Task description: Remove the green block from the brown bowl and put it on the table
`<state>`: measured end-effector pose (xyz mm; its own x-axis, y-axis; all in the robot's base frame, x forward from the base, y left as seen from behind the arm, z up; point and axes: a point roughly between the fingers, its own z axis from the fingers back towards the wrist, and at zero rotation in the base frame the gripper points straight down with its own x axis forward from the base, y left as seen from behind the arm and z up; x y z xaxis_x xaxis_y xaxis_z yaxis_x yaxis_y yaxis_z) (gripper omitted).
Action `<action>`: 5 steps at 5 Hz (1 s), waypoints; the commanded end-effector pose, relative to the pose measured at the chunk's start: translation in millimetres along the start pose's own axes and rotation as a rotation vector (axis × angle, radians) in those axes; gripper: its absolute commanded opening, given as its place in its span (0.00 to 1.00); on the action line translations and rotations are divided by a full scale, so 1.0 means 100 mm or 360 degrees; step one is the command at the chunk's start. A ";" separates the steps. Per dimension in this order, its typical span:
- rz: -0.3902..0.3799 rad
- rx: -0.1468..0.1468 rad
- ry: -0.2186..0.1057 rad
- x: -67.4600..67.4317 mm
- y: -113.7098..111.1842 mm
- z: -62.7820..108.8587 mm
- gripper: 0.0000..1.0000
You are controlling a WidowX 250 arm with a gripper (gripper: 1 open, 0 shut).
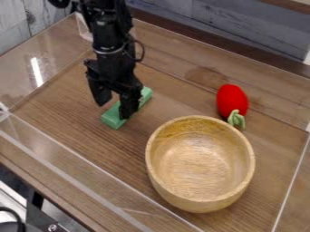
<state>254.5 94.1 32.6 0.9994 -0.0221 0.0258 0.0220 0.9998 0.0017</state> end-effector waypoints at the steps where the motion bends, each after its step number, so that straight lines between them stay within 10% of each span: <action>1: -0.0028 0.0010 -0.0047 0.01 0.17 0.05 1.00; 4: 0.0143 -0.0043 -0.0055 -0.10 0.15 0.20 1.00; 5: 0.0220 -0.0056 -0.0100 -0.09 0.27 0.49 1.00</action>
<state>239.1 117.2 68.1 0.9927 0.1147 0.0385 -0.1122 0.9917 -0.0621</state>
